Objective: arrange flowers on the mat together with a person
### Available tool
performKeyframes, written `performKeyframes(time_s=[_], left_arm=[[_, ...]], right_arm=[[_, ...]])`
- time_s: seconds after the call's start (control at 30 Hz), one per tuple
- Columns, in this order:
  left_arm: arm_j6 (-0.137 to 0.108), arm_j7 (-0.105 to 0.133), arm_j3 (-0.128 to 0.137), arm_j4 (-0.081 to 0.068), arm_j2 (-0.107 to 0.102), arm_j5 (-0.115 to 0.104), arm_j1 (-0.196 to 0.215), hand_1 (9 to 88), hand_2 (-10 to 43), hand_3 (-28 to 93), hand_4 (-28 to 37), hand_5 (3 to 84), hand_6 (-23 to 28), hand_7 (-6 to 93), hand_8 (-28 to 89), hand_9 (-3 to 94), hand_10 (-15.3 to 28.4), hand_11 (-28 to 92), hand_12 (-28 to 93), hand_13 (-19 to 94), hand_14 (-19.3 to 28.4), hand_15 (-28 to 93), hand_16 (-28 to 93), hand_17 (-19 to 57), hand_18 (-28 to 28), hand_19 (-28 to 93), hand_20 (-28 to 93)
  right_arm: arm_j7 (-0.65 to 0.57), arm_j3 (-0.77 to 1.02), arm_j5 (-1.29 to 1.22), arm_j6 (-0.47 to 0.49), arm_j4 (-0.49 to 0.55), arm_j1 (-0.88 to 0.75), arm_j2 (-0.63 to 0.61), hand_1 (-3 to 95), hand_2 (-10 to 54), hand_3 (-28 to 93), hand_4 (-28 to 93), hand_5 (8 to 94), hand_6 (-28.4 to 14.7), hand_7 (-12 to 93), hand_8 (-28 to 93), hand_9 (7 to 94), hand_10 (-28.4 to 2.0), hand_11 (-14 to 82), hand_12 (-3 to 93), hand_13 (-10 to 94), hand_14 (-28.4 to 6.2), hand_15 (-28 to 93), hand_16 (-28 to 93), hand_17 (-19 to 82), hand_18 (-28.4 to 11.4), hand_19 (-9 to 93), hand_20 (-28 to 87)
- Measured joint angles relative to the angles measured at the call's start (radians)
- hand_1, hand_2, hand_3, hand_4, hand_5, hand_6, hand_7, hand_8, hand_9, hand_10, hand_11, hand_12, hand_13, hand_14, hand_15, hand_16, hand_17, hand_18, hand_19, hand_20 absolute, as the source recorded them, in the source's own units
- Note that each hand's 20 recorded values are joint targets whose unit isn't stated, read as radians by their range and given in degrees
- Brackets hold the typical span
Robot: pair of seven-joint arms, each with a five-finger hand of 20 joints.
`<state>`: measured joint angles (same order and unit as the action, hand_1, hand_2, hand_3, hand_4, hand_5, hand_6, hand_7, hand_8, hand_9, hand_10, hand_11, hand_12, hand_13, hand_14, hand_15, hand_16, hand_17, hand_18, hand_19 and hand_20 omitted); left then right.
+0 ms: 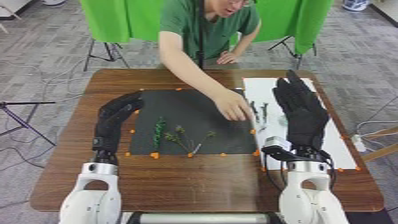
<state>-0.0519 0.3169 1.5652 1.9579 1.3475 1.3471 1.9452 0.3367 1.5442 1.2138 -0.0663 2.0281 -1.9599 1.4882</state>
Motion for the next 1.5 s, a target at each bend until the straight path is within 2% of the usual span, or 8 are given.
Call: performKeyframes(time_s=[0.13,0.33,0.57,0.67,0.77,0.83,1.17,1.5], left_arm=[[-0.010,0.002,0.001,0.000,0.000,-0.003,0.000,26.2,-5.5,67,-17.6,51.4,3.7,16.2,-5,49.8,13.6,23,17,40,18.0,25,4,6.3,13.9,14,22],[-0.011,0.004,0.002,-0.001,0.000,-0.003,-0.003,26.2,-5.5,67,-17.6,51.3,3.4,15.0,-6,49.9,13.6,23,17,40,18.0,25,3,6.2,13.9,14,22],[-0.024,0.009,0.000,-0.002,0.001,-0.008,-0.003,26.8,-5.5,67,-17.4,44.3,2.2,9.1,-6,43.3,13.1,17,15,37,17.3,23,3,9.6,13.5,16,24],[-0.050,0.035,-0.011,-0.010,-0.001,-0.023,-0.008,27.2,-5.5,67,-17.2,42.7,2.3,8.5,-6,40.9,12.8,16,15,36,16.6,22,3,10.9,12.8,15,23],[-0.074,0.071,-0.018,-0.016,-0.004,-0.054,-0.012,27.3,-5.3,67,-17.3,43.2,2.9,8.7,-6,40.7,12.8,16,15,36,16.6,21,3,11.5,12.6,14,23],[-0.078,0.079,-0.019,-0.017,-0.006,-0.074,-0.014,27.2,-5.1,67,-17.3,43.7,3.1,8.9,-5,40.8,12.8,16,15,36,16.7,21,3,11.4,12.5,13,23],[-0.077,0.068,0.003,-0.014,-0.007,-0.076,-0.012,26.9,-4.7,67,-17.2,47.3,3.8,10.5,-5,44.4,13.5,18,16,37,17.3,22,4,10.6,12.4,12,23],[-0.072,0.054,0.008,-0.013,-0.006,-0.071,-0.011,26.5,-4.8,67,-17.1,48.7,3.8,11.9,-5,45.5,13.4,19,16,38,17.6,22,3,10.0,12.5,12,23]], right_arm=[[0.000,0.000,0.002,0.001,0.000,0.000,0.000,4.7,8.5,77,-17,44.5,-0.3,9,-8,44.6,-13.5,5.2,11.6,29,-10.4,10,8,16,-12.9,1,21],[0.000,-0.001,0.003,0.001,0.000,0.000,0.000,4.7,8.4,77,-16,45.1,-0.3,9,-8,44.8,-13.5,5.3,11.6,29,-10.5,10,7,16,-11.7,1,21],[0.000,-0.001,0.007,0.001,-0.004,0.002,0.001,5.0,8.4,77,-17,45.7,-0.3,10,-8,45.2,-13.6,5.4,11.7,30,-10.6,10,7,16,-11.8,1,21],[-0.001,-0.001,0.009,0.001,-0.008,0.003,0.001,5.0,8.4,77,-17,45.9,-0.4,10,-8,45.3,-13.6,5.4,11.7,30,-10.6,10,7,16,-11.8,1,21],[-0.004,-0.002,0.011,0.002,-0.011,0.003,0.001,5.0,8.5,77,-17,46.1,-0.5,10,-8,45.5,-13.7,5.4,11.7,30,-10.6,11,7,16,-12.0,1,22],[-0.005,-0.002,0.011,0.002,-0.012,0.003,0.001,4.9,8.5,77,-16,46.2,-0.5,10,-8,45.5,-13.7,5.4,11.8,30,-10.6,11,7,16,-12.0,1,22],[-0.006,-0.003,0.011,0.001,-0.014,0.003,0.001,5.8,7.4,77,-16,46.7,-0.5,10,-8,45.6,-13.7,5.4,11.8,30,-10.3,11,7,17,-12.0,1,22],[-0.010,-0.007,0.012,-0.003,-0.014,0.002,0.001,6.8,6.5,77,-16,47.2,-0.6,10,-8,45.8,-13.8,5.6,12.1,31,-10.2,11,7,17,-12.0,1,22]])
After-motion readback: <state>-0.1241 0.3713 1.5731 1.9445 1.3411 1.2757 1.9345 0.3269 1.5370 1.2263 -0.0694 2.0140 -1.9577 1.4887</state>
